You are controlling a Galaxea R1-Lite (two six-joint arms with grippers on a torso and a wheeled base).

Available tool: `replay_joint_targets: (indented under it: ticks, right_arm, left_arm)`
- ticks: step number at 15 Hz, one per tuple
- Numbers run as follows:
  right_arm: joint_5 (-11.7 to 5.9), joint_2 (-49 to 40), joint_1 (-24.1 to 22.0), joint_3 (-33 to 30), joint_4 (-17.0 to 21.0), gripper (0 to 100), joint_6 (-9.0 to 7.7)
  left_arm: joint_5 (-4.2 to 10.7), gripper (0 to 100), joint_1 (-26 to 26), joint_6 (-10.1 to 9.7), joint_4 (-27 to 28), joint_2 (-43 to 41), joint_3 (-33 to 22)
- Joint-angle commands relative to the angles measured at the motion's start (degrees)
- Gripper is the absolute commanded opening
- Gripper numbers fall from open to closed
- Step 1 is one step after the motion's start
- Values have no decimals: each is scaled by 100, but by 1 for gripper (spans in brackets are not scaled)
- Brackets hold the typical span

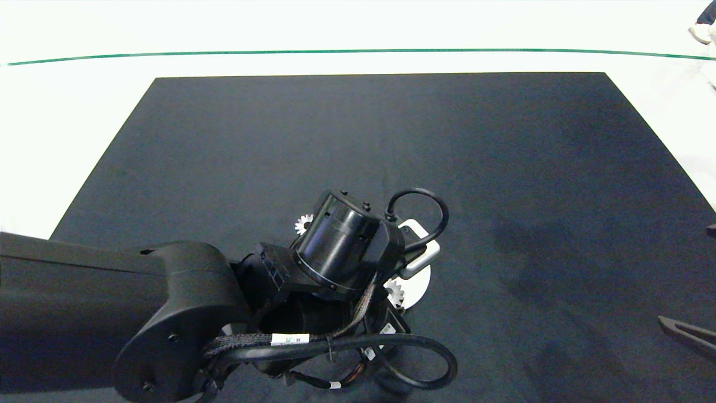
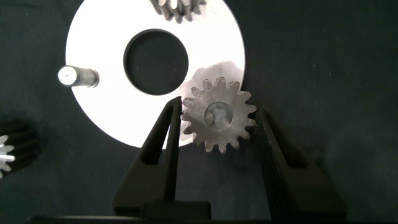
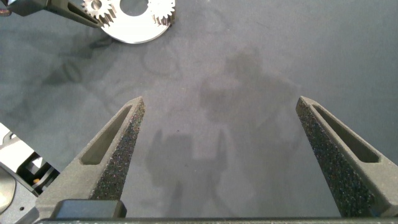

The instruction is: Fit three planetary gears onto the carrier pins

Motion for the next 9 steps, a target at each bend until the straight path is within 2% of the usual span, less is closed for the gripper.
replay_joint_targets:
  ticks: [1,9]
  right_arm:
    - [-1,-8,12,1,10,100,-31]
    - [-1,-43,21,1,10,100,-49]
  left_arm:
    - [15,7,35,6,32,-146,28]
    - [50,7,35,-3,147,-296,107]
